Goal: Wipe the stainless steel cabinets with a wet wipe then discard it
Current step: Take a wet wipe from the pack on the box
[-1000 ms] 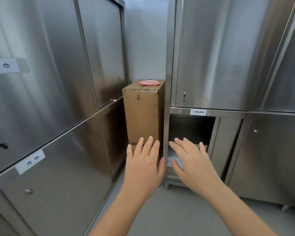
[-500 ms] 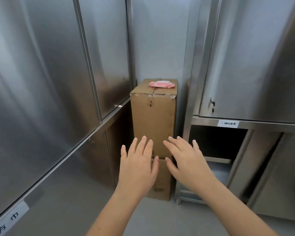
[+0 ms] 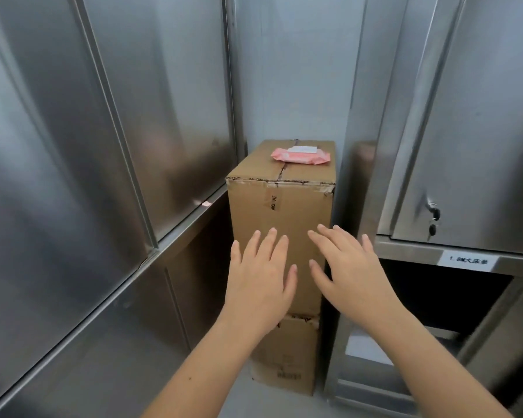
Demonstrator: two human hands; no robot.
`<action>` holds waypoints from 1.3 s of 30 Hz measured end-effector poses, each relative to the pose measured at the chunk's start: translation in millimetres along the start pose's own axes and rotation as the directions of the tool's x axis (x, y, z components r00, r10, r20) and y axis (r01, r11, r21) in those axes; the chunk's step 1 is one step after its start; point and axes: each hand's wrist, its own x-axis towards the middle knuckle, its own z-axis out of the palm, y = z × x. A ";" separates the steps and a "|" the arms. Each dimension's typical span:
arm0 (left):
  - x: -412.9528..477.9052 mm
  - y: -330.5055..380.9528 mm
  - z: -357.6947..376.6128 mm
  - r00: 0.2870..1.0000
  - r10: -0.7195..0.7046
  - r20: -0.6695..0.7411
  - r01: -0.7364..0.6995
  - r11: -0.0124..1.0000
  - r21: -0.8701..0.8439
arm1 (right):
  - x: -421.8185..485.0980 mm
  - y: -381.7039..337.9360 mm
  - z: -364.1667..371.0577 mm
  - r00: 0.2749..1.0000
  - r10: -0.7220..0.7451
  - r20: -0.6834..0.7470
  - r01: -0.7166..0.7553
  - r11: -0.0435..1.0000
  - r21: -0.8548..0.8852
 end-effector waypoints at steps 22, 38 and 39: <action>231.8 -54.4 103.8 0.996 0.082 0.017 -0.080 0.995 -0.065 | 212.7 84.3 77.8 0.996 0.091 -0.013 -0.091 0.996 -0.023; 412.2 -116.0 136.7 0.936 0.347 0.055 -0.340 0.934 -0.111 | 358.4 105.9 108.5 0.962 0.255 -0.097 -0.266 0.955 -0.130; 419.5 -117.0 137.3 0.932 0.359 0.053 -0.352 0.929 -0.114 | 366.3 109.1 109.0 0.960 0.261 -0.103 -0.272 0.955 -0.118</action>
